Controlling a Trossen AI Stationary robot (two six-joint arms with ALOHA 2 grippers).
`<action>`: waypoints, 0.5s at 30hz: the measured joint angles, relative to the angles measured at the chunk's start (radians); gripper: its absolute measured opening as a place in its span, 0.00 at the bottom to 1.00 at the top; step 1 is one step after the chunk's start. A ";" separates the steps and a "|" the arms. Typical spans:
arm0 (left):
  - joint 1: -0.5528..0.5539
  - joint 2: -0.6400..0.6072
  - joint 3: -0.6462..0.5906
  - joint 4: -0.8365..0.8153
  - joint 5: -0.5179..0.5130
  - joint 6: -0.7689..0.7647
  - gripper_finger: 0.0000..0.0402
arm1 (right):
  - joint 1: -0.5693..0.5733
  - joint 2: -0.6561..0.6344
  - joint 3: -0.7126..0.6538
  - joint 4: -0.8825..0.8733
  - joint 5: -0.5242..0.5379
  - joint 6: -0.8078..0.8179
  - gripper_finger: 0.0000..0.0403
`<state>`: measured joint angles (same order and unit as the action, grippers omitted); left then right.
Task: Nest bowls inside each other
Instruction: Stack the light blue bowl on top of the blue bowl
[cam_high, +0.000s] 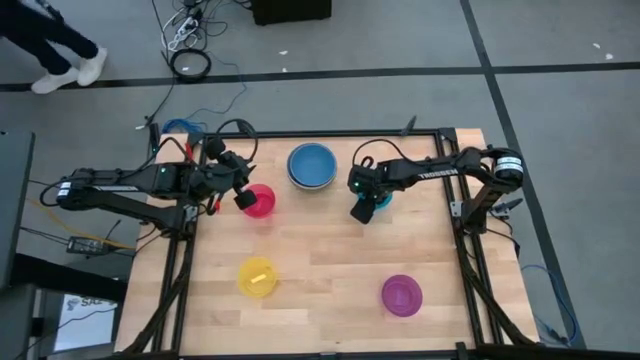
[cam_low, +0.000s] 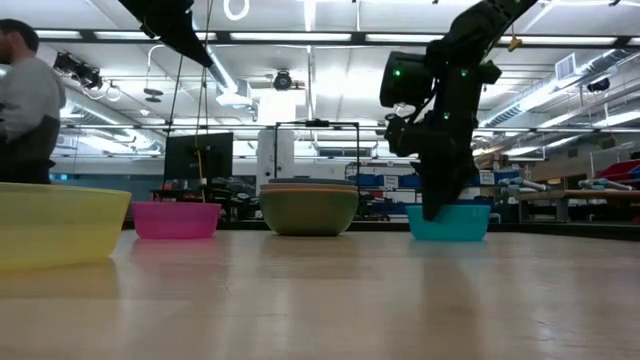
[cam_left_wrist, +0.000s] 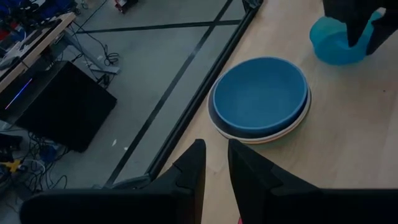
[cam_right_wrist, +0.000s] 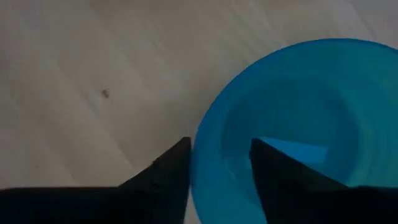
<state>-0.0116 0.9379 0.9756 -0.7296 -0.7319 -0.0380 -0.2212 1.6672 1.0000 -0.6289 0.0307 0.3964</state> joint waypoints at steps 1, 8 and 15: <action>0.000 0.000 0.000 0.000 0.000 0.000 0.19 | -0.004 0.000 0.000 0.000 0.000 -0.006 0.31; 0.000 0.000 0.000 0.000 0.000 0.000 0.19 | -0.024 0.000 0.009 0.006 -0.043 -0.041 0.03; 0.000 0.000 0.000 0.001 -0.003 0.001 0.19 | -0.024 -0.029 0.146 -0.103 0.038 -0.105 0.00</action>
<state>-0.0118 0.9379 0.9756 -0.7285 -0.7348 -0.0368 -0.2448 1.6383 1.1459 -0.7317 0.0688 0.2915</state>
